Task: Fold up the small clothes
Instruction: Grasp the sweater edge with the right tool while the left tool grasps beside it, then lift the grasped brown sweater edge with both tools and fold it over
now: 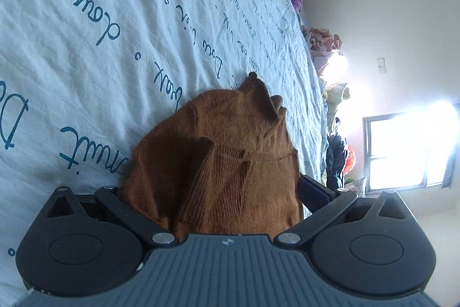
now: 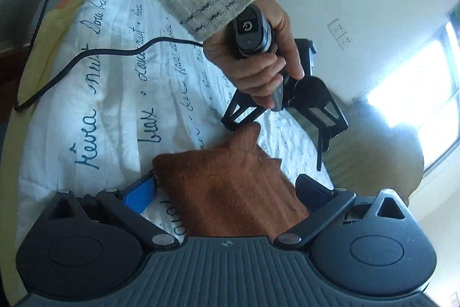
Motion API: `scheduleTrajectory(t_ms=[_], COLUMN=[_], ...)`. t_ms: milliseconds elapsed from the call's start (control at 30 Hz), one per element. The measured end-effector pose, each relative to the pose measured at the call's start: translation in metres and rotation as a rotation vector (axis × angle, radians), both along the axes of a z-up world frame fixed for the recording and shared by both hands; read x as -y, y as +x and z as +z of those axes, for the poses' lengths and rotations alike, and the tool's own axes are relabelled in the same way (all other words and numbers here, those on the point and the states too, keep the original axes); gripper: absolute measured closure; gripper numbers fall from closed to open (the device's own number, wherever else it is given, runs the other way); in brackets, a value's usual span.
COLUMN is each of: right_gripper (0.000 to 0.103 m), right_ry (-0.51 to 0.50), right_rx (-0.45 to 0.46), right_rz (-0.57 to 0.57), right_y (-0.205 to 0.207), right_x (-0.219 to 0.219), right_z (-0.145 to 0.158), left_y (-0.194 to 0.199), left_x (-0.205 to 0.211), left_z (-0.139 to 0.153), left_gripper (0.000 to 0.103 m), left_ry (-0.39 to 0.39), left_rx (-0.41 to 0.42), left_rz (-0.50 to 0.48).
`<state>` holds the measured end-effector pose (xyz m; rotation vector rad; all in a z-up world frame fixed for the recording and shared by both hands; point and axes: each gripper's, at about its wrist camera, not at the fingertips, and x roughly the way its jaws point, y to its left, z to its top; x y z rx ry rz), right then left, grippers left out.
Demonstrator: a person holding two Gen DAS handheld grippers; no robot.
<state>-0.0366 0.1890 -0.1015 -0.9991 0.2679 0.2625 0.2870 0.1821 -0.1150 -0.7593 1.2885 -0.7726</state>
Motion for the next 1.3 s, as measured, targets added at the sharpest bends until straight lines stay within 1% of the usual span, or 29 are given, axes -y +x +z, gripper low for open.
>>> scheduleTrajectory(t_ms=[33, 67, 100, 133, 200, 267, 300, 367, 467, 500, 567, 600, 633, 667, 700, 733, 767, 800, 833, 900, 933, 1100, 1233, 1267, 1300], right_gripper=[0.015, 0.051, 0.085, 0.088, 0.088, 0.087, 0.087, 0.087, 0.088, 0.091, 0.094, 0.096, 0.096, 0.096, 0.096, 0.096, 0.097, 0.097, 0.097, 0.097, 0.097, 0.097, 0.097, 0.097, 0.097], right_ry=[-0.015, -0.016, 0.004, 0.040, 0.050, 0.069, 0.077, 0.096, 0.146, 0.183, 0.292, 0.343, 0.416, 0.460, 0.488, 0.560, 0.609, 0.633, 0.682, 0.820, 0.859, 1.046, 1.182, 1.220, 1.259], right_rx=[0.006, -0.015, -0.066, -0.126, -0.146, -0.153, -0.155, -0.167, -0.190, -0.204, -0.240, -0.248, -0.274, -0.279, -0.267, -0.286, -0.293, -0.272, -0.278, -0.317, -0.314, -0.298, -0.308, -0.315, -0.324], right_rz=[0.004, -0.020, -0.050, -0.064, -0.075, -0.072, -0.067, -0.062, -0.054, -0.050, -0.059, -0.067, -0.077, -0.089, -0.098, -0.107, -0.119, -0.136, -0.152, -0.187, -0.208, -0.307, -0.375, -0.388, -0.398], right_y=[0.002, 0.009, 0.018, 0.027, 0.031, 0.029, 0.028, 0.027, 0.030, 0.037, 0.045, 0.048, 0.052, 0.054, 0.056, 0.058, 0.060, 0.059, 0.060, 0.064, 0.064, 0.052, 0.036, 0.034, 0.031], right_x=[-0.002, -0.003, -0.005, -0.002, -0.001, 0.001, 0.002, 0.005, 0.012, 0.014, 0.028, 0.035, 0.045, 0.054, 0.062, 0.074, 0.085, 0.095, 0.108, 0.141, 0.155, 0.235, 0.289, 0.299, 0.310], right_z=[-0.001, -0.001, 0.000, 0.001, -0.001, 0.001, 0.002, 0.006, 0.012, 0.015, 0.027, 0.033, 0.040, 0.046, 0.051, 0.058, 0.064, 0.069, 0.074, 0.081, 0.083, 0.084, 0.069, 0.063, 0.059], left_y=[-0.001, -0.003, -0.005, -0.007, -0.009, -0.008, -0.009, -0.012, -0.018, -0.020, -0.024, -0.025, -0.026, -0.026, -0.026, -0.025, -0.024, -0.022, -0.020, -0.016, -0.015, -0.015, -0.023, -0.027, -0.031], left_x=[0.000, 0.002, 0.003, 0.006, 0.010, 0.012, 0.012, 0.013, 0.006, 0.002, -0.003, -0.006, -0.006, -0.003, 0.001, 0.007, 0.016, 0.025, 0.035, 0.063, 0.079, 0.177, 0.253, 0.270, 0.283], left_z=[0.000, 0.002, 0.004, 0.005, 0.006, -0.001, -0.004, -0.008, -0.012, -0.013, -0.012, -0.009, -0.006, -0.001, 0.006, 0.013, 0.021, 0.028, 0.035, 0.048, 0.053, 0.078, 0.080, 0.076, 0.073], left_gripper=[0.000, 0.001, 0.002, 0.004, 0.026, 0.096, 0.091, 0.093, 0.093, 0.094, 0.094, 0.094, 0.094, 0.094, 0.094, 0.094, 0.094, 0.094, 0.094, 0.094, 0.094, 0.094, 0.094, 0.094, 0.094], left_ry=[-0.004, -0.005, -0.005, -0.004, 0.021, 0.032, 0.041, 0.047, -0.002, -0.032, -0.109, -0.127, -0.147, -0.168, -0.170, -0.166, -0.170, -0.170, -0.161, -0.133, -0.114, 0.041, 0.181, 0.233, 0.269], left_rx=[0.016, 0.039, 0.061, 0.074, 0.085, 0.048, 0.053, 0.069, 0.069, 0.055, 0.049, 0.036, 0.030, 0.030, 0.028, 0.032, 0.036, 0.037, 0.039, 0.045, 0.051, 0.108, 0.149, 0.163, 0.166], left_rz=[-0.006, -0.017, -0.026, -0.040, -0.056, -0.057, -0.058, -0.041, 0.021, 0.049, 0.095, 0.127, 0.143, 0.157, 0.167, 0.174, 0.177, 0.179, 0.179, 0.160, 0.142, 0.015, -0.091, -0.118, -0.134])
